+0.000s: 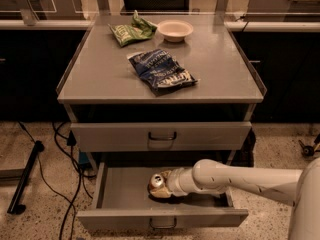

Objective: Pick coke can from middle drawer and place on counter

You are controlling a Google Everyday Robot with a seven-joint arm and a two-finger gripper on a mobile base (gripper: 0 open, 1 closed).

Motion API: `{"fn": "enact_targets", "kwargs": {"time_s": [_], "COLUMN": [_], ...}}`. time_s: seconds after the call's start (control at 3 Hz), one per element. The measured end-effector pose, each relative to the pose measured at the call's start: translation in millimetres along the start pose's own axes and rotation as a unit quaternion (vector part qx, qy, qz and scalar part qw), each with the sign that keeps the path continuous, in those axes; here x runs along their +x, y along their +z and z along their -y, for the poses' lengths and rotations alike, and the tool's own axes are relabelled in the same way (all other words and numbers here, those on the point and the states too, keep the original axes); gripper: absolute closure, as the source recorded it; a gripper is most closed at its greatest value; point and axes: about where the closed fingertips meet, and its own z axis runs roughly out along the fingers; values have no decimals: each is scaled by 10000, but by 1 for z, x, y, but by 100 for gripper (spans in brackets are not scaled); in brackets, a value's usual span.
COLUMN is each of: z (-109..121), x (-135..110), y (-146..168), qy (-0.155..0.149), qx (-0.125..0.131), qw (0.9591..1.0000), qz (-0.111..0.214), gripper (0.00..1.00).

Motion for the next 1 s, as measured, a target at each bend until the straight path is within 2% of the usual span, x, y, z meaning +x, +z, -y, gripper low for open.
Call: {"fn": "enact_targets", "kwargs": {"time_s": [0.33,0.67,1.0], "z": [0,0,-7], "x": [0,0,-2], "y": [0,0,-8], "qy": [0,0,-103], "qx": [0,0,-152], "qw": [10000,10000,9998], "qz": [0,0,102], "gripper": [100,100,100]}}
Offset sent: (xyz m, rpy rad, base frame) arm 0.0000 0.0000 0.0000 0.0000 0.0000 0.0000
